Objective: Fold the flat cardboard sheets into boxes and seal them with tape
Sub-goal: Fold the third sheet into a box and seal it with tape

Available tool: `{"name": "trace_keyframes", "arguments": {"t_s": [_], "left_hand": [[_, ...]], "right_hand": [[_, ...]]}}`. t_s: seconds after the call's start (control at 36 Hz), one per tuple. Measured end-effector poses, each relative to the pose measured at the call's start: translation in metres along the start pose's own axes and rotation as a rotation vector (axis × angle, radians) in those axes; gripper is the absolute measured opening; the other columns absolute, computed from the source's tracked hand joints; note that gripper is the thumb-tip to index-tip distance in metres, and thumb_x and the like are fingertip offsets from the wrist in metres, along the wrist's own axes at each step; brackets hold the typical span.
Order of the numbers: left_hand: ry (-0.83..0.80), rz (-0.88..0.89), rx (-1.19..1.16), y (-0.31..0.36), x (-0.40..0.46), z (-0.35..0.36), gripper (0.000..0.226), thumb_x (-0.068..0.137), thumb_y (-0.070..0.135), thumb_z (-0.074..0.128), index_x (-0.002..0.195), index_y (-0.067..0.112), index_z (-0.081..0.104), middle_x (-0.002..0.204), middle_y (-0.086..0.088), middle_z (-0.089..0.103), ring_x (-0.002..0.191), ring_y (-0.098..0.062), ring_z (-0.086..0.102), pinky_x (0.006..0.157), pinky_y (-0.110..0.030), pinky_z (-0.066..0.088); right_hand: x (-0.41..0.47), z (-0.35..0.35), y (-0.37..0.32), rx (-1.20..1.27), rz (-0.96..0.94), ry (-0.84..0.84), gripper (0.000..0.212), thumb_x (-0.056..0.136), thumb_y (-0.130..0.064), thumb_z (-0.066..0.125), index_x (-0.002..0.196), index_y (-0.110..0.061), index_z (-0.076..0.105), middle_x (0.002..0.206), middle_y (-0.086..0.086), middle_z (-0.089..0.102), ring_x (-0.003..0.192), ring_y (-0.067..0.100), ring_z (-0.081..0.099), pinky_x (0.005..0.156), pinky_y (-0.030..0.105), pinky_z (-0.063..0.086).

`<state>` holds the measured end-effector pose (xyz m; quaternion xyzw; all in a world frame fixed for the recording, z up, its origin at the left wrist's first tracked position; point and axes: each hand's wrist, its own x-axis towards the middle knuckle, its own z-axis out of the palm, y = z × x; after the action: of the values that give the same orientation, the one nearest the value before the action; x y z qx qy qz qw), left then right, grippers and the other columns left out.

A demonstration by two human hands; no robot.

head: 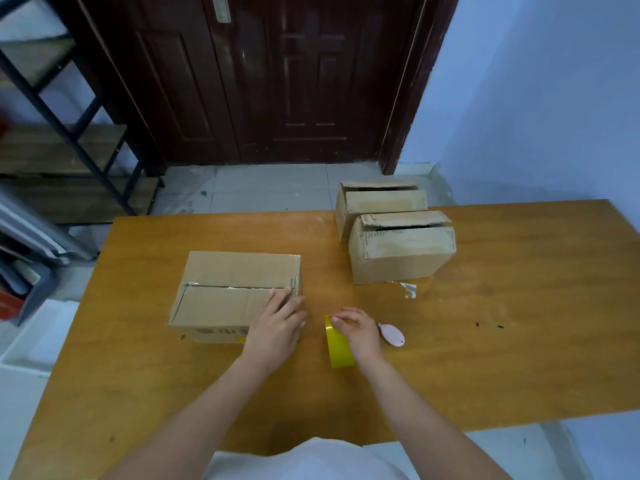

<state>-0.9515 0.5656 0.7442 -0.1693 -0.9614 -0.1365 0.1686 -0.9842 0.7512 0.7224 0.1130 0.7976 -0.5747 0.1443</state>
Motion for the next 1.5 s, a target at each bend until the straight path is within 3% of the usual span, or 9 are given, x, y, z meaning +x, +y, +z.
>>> {"name": "trace_keyframes", "arguments": {"t_s": [0.17, 0.42, 0.81, 1.0, 1.14, 1.28, 1.36, 1.42, 1.5], "left_hand": [[-0.064, -0.241, -0.03, 0.015, 0.01, 0.006, 0.025, 0.069, 0.005, 0.071, 0.094, 0.01, 0.069, 0.106, -0.001, 0.065, 0.111, -0.023, 0.049, 0.091, -0.037, 0.051], [-0.193, -0.106, 0.109, 0.002, 0.003, 0.01, 0.026, 0.083, 0.019, 0.067, 0.107, 0.008, 0.067, 0.117, -0.005, 0.061, 0.118, -0.029, 0.05, 0.095, -0.041, 0.048], [-0.239, -0.066, 0.128, 0.005, 0.004, -0.013, 0.041, 0.056, 0.024, 0.088, 0.092, 0.015, 0.071, 0.11, -0.001, 0.066, 0.111, -0.027, 0.059, 0.082, -0.036, 0.056], [-0.218, -0.034, 0.171, 0.004, 0.008, -0.013, 0.046, 0.051, 0.033, 0.09, 0.09, 0.016, 0.073, 0.104, 0.001, 0.067, 0.105, -0.024, 0.063, 0.079, -0.033, 0.054], [-0.183, 0.003, 0.158, 0.001, 0.005, -0.013, 0.038, 0.06, 0.035, 0.085, 0.091, 0.016, 0.072, 0.104, 0.003, 0.066, 0.106, -0.023, 0.062, 0.078, -0.031, 0.054], [-0.137, 0.058, 0.021, -0.02, -0.004, -0.017, 0.022, 0.067, 0.02, 0.077, 0.086, 0.02, 0.067, 0.104, 0.007, 0.063, 0.107, -0.017, 0.049, 0.089, -0.028, 0.045], [-0.109, 0.067, -0.041, -0.035, -0.011, -0.033, 0.007, 0.074, 0.017, 0.06, 0.075, 0.024, 0.058, 0.093, 0.011, 0.062, 0.096, -0.013, 0.046, 0.083, -0.021, 0.031], [-0.108, 0.021, -0.072, -0.046, -0.015, -0.047, 0.012, 0.073, 0.015, 0.047, 0.068, 0.024, 0.052, 0.085, 0.012, 0.061, 0.087, -0.011, 0.044, 0.075, -0.02, 0.026], [-0.127, -0.06, -0.133, -0.068, -0.024, -0.063, 0.029, 0.056, -0.001, 0.06, 0.062, 0.025, 0.048, 0.076, 0.013, 0.06, 0.081, -0.009, 0.04, 0.069, -0.017, 0.02]], "right_hand": [[-0.002, 0.002, -0.001, 0.009, 0.016, 0.002, 0.014, 0.083, -0.014, 0.07, 0.095, -0.009, 0.074, 0.112, 0.0, 0.054, 0.106, 0.013, 0.051, 0.073, 0.002, 0.034], [-0.005, 0.004, -0.002, 0.024, 0.015, 0.023, 0.014, 0.082, -0.01, 0.07, 0.095, -0.004, 0.073, 0.111, 0.003, 0.054, 0.102, 0.012, 0.049, 0.068, -0.006, 0.034], [-0.008, 0.011, -0.008, 0.012, 0.029, 0.024, 0.006, 0.082, -0.012, 0.071, 0.086, -0.018, 0.071, 0.112, 0.001, 0.055, 0.107, 0.014, 0.051, 0.071, -0.001, 0.032], [-0.011, 0.012, -0.012, -0.023, 0.019, 0.013, 0.007, 0.082, -0.013, 0.07, 0.084, -0.02, 0.069, 0.113, 0.001, 0.054, 0.107, 0.013, 0.05, 0.08, 0.017, 0.033], [-0.013, 0.014, -0.016, -0.064, 0.015, -0.001, 0.018, 0.083, -0.016, 0.07, 0.074, -0.03, 0.065, 0.111, -0.002, 0.053, 0.106, 0.012, 0.048, 0.085, 0.018, 0.03], [-0.014, 0.012, -0.02, -0.118, 0.011, -0.024, 0.024, 0.083, -0.017, 0.07, 0.07, -0.037, 0.063, 0.111, -0.002, 0.054, 0.108, 0.014, 0.049, 0.087, 0.021, 0.03], [-0.012, 0.012, -0.023, -0.142, 0.007, -0.036, 0.025, 0.083, -0.016, 0.07, 0.07, -0.037, 0.063, 0.109, 0.0, 0.055, 0.109, 0.015, 0.05, 0.085, 0.022, 0.03], [-0.01, 0.013, -0.023, -0.144, -0.001, -0.032, 0.026, 0.082, -0.015, 0.07, 0.069, -0.036, 0.064, 0.108, 0.002, 0.057, 0.112, 0.018, 0.052, 0.086, 0.023, 0.03], [-0.007, 0.018, -0.024, -0.163, -0.007, -0.032, 0.035, 0.082, -0.015, 0.071, 0.063, -0.044, 0.066, 0.109, 0.006, 0.062, 0.114, 0.021, 0.053, 0.087, 0.027, 0.034]]}}
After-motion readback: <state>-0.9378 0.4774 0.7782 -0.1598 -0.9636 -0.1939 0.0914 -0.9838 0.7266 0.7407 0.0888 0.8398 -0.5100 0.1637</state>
